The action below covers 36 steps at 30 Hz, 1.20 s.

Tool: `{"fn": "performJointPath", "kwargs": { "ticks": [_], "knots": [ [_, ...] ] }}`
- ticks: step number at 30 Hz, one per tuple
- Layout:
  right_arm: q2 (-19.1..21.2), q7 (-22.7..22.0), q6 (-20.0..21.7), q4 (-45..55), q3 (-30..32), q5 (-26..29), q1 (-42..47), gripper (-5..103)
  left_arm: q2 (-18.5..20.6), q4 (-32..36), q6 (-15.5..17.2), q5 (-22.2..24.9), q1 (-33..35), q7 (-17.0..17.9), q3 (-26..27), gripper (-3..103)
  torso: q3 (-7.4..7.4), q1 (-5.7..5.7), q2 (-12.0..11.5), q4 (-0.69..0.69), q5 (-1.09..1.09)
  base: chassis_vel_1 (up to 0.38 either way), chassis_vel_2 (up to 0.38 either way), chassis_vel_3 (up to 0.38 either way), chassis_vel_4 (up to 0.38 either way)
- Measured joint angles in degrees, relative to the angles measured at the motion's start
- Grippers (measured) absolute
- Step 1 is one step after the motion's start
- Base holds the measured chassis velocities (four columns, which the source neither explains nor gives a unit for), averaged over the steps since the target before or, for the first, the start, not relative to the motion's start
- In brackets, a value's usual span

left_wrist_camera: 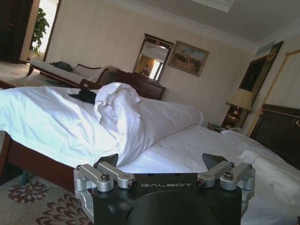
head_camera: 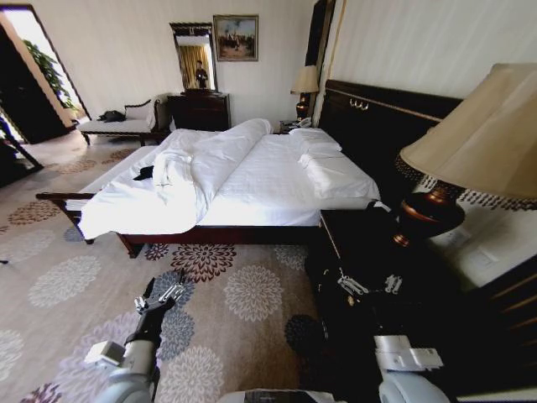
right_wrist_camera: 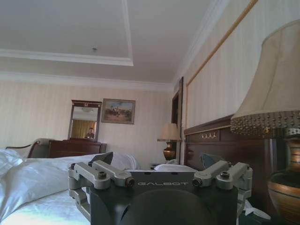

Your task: Fold the clothes on the bed.

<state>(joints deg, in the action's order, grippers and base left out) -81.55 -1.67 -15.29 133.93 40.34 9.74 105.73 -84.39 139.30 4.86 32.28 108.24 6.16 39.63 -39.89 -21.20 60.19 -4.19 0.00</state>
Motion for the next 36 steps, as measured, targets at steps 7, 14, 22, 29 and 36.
{"fn": "performJointPath", "kwargs": {
  "ticks": [7, 14, 22, 29, 36],
  "knots": [
    [-1.2, -0.5, 0.3, -0.2, 0.9, 0.3, 1.1, 100, 1.0, -0.8, 0.7, 2.2, -1.9, 1.3, 1.6, 100, 0.00, 0.00, 0.0, 0.00, 0.00, 0.000, 0.000, 0.000, 0.000],
    [-1.5, -0.5, 0.0, -0.4, 1.4, 0.3, 0.9, 100, 1.9, 0.0, 2.4, 1.7, -2.2, 1.0, 1.1, 100, 0.00, 0.00, 0.0, 0.00, 0.00, 0.000, 0.000, 0.000, 0.000],
    [-1.4, -0.6, 0.3, -1.0, 1.2, -1.2, 0.0, 100, 2.4, 0.5, 2.2, 0.7, -2.0, -0.4, 1.5, 100, 0.00, 0.00, 0.0, 0.00, 0.00, 0.000, 0.000, 0.000, 0.000],
    [-1.3, -0.6, 0.4, -1.2, 1.2, -1.7, 0.2, 100, 2.7, -0.3, 4.2, -0.2, -3.0, -0.5, 1.8, 100, 0.00, 0.00, 0.0, 0.00, 0.00, 0.000, 0.000, 0.000, 0.000],
    [-1.8, -0.4, 0.1, -1.2, 0.9, -2.7, 0.3, 100, 3.3, -0.5, 5.2, -3.9, -2.4, -1.0, 1.4, 100, 0.00, 0.00, 0.0, 0.00, 0.00, 0.000, 0.000, 0.000, 0.000]
  ]
}}
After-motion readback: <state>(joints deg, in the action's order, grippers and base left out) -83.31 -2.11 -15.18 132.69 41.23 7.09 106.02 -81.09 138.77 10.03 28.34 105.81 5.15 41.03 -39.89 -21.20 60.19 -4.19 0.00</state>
